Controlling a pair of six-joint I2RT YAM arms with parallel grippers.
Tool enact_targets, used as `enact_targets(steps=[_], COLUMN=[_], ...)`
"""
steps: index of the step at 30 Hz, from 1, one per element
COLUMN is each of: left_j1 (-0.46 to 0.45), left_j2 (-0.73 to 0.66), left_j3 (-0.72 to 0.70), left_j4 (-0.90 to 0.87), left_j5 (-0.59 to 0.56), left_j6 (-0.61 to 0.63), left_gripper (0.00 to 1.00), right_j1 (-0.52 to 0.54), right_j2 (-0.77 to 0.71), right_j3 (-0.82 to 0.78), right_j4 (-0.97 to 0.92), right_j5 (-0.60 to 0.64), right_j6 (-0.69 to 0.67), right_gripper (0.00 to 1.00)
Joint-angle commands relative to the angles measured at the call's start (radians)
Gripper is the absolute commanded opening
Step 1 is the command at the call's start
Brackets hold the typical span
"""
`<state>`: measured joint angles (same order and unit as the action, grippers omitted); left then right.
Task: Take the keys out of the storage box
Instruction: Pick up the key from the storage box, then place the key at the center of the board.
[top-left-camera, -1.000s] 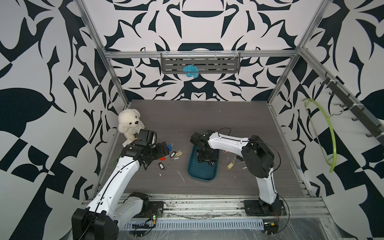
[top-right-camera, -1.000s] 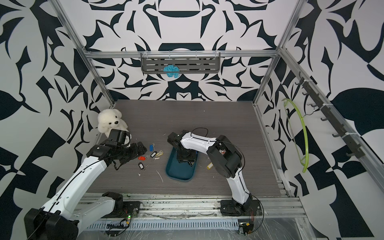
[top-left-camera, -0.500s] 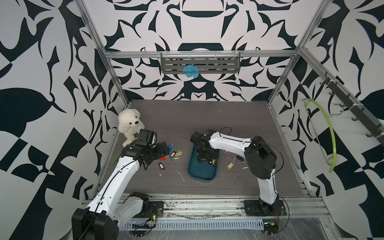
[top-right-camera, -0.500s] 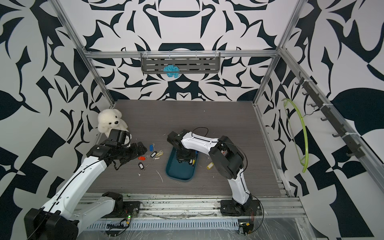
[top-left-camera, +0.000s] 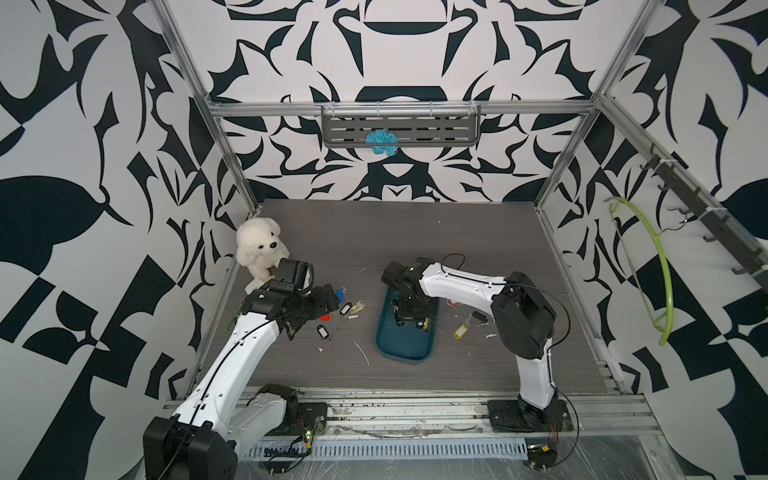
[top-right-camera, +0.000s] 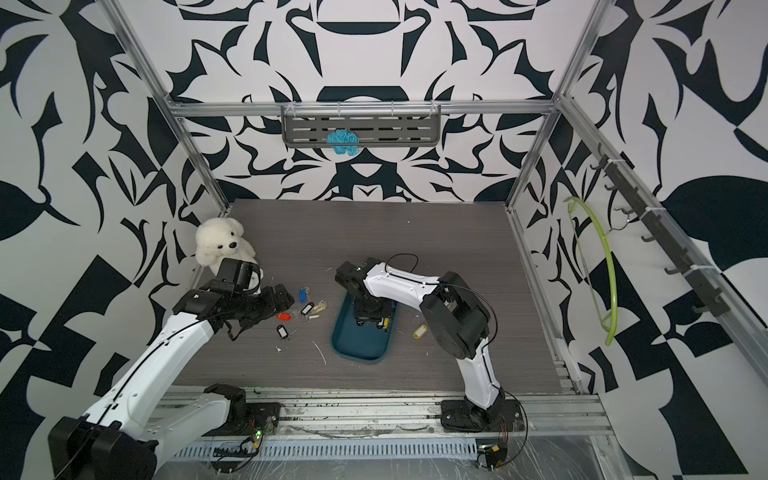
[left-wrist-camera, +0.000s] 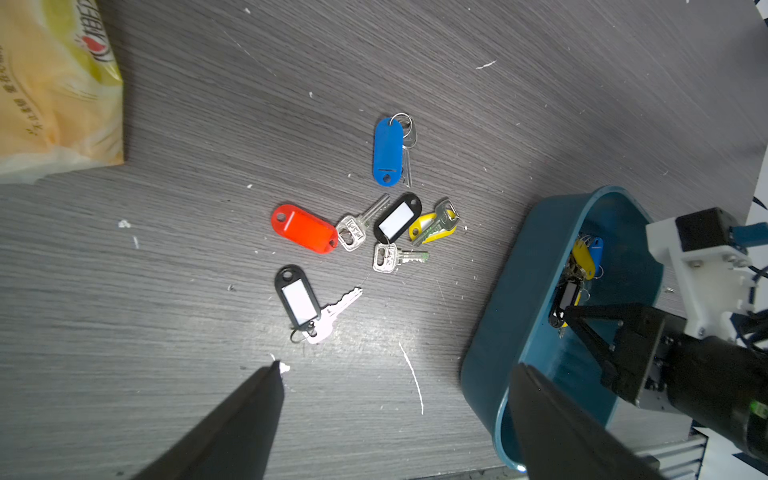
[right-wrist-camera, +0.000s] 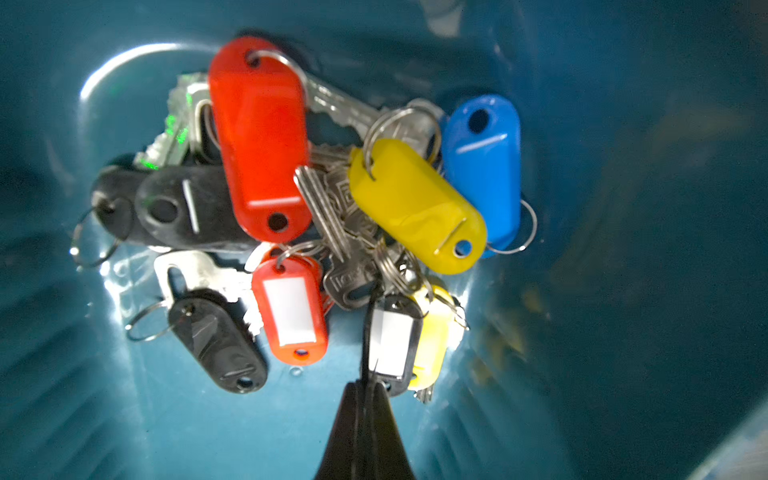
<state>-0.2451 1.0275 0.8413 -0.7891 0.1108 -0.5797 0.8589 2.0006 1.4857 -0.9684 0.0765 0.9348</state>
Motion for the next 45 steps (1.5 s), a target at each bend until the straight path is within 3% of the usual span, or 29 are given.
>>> enact_targets(steps=[1,20,29,37,45], left_j1=[-0.002,-0.002,-0.002,-0.006,-0.017], left_j2=[-0.019,-0.038,-0.044,-0.035,-0.040], left_j3=[-0.011,-0.005,0.009,0.013,0.030], left_j4=[-0.019,-0.024,-0.024,-0.024,-0.067], left_j5=[0.008,0.011,0.018,0.034,0.036], left_j6=[0.001,-0.008,-0.017,-0.032,-0.039], left_gripper=[0.93,0.92,0.92,0.91,0.91], right_j1=[-0.001,-0.025,-0.247,-0.455,-0.522], right_j2=[-0.059,-0.261,-0.305,-0.145,0.097], right_j3=[0.026,0.221,0.184,0.215,0.375], right_j4=[-0.048,-0.191,-0.190,-0.120,-0.115], right_j5=[0.032,0.063,0.039,-0.033,-0.067], right_j6=[-0.014,-0.047,-0.178,-0.334,-0.395], right_gripper=[0.00,0.00,0.00,0.00,0.00])
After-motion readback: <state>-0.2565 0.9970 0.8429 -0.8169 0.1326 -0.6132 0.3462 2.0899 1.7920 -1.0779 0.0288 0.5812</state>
